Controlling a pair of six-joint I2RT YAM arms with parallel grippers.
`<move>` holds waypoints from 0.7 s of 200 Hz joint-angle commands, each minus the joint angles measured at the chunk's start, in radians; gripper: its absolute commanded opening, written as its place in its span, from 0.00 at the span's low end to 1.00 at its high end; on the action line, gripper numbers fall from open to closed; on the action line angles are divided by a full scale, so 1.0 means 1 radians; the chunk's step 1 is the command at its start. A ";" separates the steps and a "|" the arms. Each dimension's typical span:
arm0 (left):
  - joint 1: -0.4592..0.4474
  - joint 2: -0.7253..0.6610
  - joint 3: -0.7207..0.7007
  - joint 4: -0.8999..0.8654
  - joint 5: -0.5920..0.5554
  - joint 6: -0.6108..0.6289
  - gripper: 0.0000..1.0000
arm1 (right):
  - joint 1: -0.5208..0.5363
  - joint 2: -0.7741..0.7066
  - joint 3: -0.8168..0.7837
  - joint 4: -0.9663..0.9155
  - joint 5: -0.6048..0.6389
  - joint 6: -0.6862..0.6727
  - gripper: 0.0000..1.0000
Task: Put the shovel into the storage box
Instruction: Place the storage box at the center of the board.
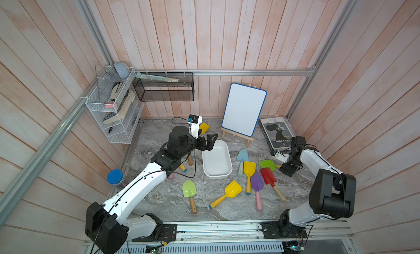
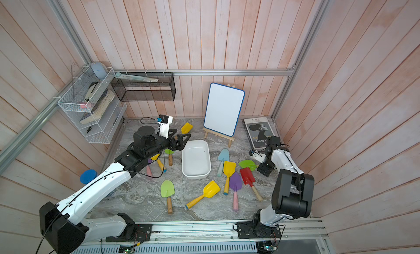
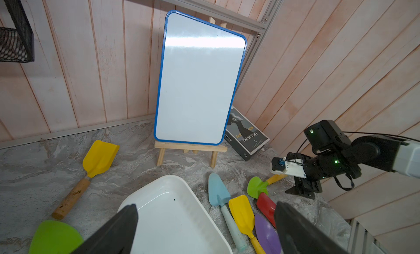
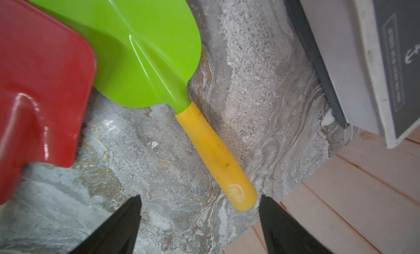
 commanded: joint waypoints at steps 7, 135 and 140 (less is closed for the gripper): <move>0.002 0.021 -0.006 0.046 0.004 0.028 0.99 | -0.008 0.047 0.026 0.080 0.023 -0.062 0.87; 0.006 0.104 0.032 0.034 0.022 0.045 1.00 | -0.027 0.187 -0.015 0.220 0.023 -0.094 0.74; 0.006 0.105 0.032 0.032 0.022 0.044 1.00 | -0.027 0.191 -0.014 0.219 0.020 -0.091 0.71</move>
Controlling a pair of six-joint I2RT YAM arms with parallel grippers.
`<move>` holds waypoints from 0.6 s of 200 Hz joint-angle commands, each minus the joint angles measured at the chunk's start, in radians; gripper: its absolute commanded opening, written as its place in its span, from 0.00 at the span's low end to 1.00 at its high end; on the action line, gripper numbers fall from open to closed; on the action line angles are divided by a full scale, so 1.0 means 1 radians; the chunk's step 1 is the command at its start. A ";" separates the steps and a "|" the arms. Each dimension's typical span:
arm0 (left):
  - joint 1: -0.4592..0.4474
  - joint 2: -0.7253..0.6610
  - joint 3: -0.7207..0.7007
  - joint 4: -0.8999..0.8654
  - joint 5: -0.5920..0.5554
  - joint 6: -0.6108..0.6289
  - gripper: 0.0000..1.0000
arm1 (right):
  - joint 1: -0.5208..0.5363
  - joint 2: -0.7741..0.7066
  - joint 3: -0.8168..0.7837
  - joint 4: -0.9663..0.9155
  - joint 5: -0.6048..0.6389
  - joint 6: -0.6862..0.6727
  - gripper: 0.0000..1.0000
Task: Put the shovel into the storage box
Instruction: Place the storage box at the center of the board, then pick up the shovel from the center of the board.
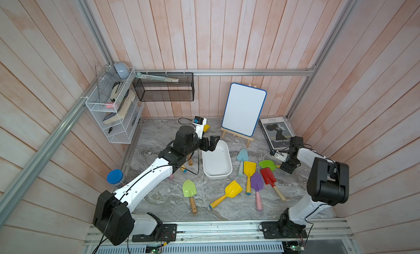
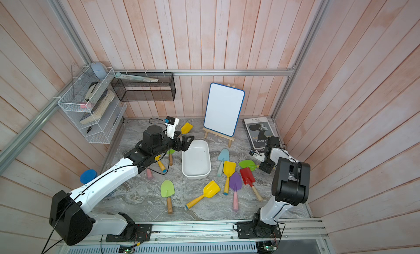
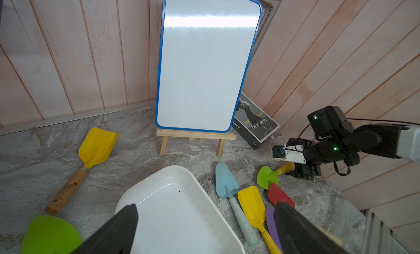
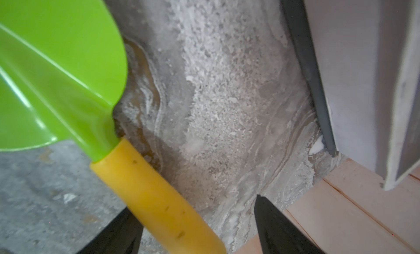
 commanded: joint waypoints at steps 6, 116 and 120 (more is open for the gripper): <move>0.004 0.008 0.031 0.013 0.016 0.019 1.00 | -0.008 0.046 -0.016 0.009 -0.024 0.010 0.68; 0.004 -0.026 0.019 0.006 0.036 -0.011 1.00 | 0.031 -0.044 -0.081 -0.038 -0.079 0.068 0.31; 0.004 -0.028 0.017 0.006 0.035 -0.011 1.00 | 0.037 -0.049 -0.084 -0.037 -0.079 0.068 0.29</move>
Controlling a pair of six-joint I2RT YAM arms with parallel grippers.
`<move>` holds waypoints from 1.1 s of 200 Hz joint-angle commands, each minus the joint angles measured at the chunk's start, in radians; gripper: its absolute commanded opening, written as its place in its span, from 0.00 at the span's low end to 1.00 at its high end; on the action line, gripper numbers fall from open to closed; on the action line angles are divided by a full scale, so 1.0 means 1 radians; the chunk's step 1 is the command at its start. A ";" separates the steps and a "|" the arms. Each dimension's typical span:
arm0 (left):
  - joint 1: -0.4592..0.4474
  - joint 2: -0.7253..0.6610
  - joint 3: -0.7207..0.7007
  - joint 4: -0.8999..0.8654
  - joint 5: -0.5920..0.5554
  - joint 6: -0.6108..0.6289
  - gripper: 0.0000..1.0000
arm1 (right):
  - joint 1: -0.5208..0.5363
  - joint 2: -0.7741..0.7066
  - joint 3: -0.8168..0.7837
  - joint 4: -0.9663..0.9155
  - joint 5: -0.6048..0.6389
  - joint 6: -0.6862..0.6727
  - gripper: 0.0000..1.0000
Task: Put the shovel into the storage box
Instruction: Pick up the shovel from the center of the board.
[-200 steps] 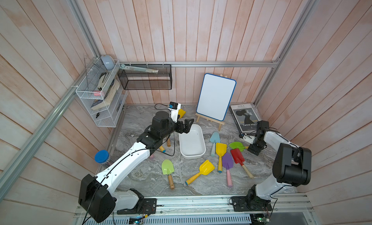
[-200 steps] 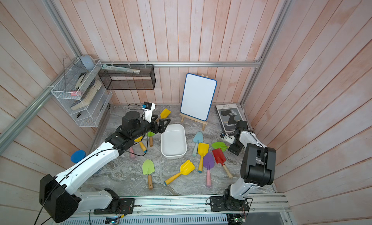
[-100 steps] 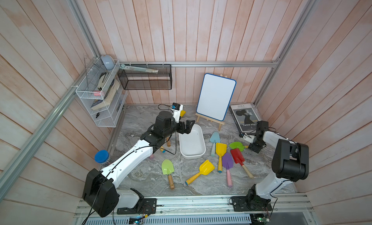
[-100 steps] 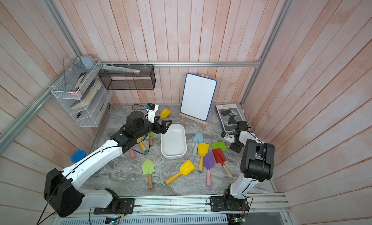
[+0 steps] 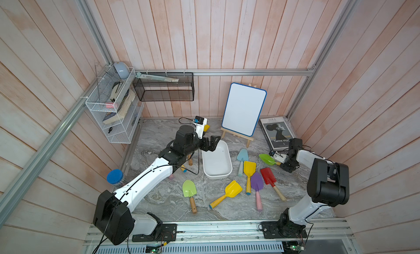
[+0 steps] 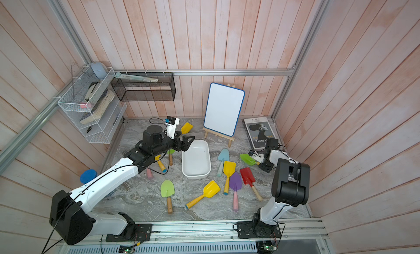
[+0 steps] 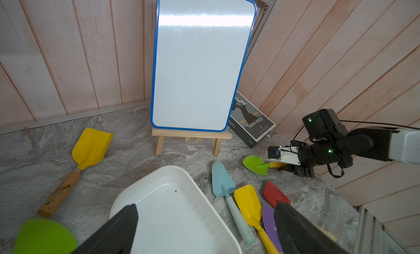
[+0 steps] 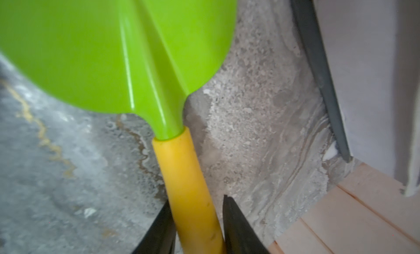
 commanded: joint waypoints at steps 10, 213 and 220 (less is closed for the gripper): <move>0.004 -0.036 0.006 0.007 0.009 -0.011 1.00 | 0.033 -0.030 -0.036 -0.054 -0.039 0.022 0.25; -0.124 0.006 0.098 -0.100 -0.034 -0.171 1.00 | 0.214 -0.488 0.006 -0.142 -0.113 0.535 0.00; -0.123 0.014 0.100 -0.097 -0.029 -0.195 1.00 | 0.243 -0.520 -0.003 -0.118 -0.102 0.581 0.00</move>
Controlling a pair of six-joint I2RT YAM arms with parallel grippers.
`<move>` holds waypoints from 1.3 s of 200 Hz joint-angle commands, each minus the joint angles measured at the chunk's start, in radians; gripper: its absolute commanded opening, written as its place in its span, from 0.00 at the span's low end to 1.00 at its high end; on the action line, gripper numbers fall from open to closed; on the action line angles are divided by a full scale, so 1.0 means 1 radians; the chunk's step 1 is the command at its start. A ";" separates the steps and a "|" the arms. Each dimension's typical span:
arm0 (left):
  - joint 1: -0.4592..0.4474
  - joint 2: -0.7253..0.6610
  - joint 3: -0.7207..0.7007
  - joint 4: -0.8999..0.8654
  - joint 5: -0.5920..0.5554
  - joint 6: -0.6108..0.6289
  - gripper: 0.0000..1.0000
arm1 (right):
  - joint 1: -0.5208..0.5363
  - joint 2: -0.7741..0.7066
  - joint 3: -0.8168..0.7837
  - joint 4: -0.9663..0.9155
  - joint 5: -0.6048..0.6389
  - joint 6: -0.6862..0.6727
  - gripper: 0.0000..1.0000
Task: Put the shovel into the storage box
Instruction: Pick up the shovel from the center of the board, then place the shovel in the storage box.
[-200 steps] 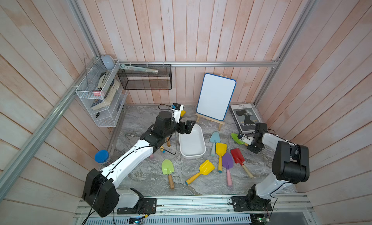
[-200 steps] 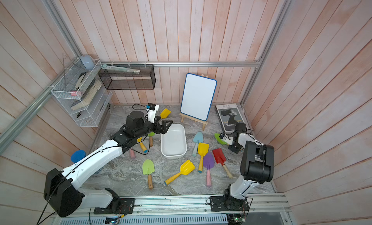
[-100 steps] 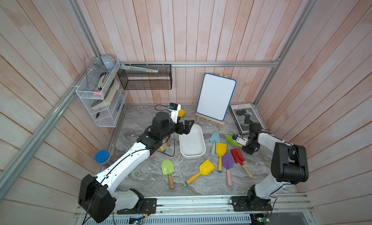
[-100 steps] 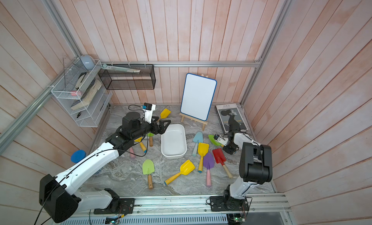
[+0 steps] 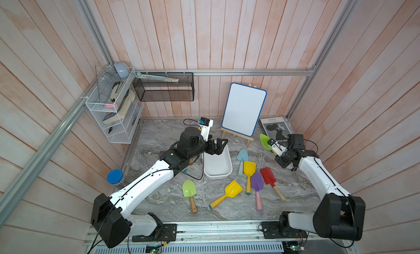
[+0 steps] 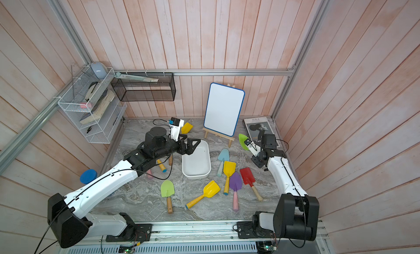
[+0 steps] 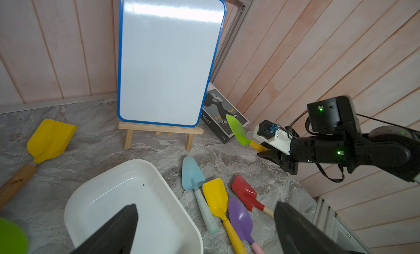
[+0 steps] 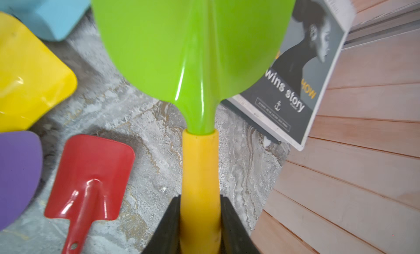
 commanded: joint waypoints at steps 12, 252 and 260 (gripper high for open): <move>0.000 0.045 0.037 -0.007 0.012 -0.114 1.00 | 0.113 -0.143 -0.022 0.055 -0.023 0.232 0.00; -0.013 0.280 0.136 0.073 0.068 -0.071 0.67 | 0.724 0.015 0.080 0.102 0.148 1.083 0.00; -0.014 0.284 0.136 0.079 0.062 -0.071 0.67 | 0.731 0.022 0.085 0.101 0.149 1.081 0.00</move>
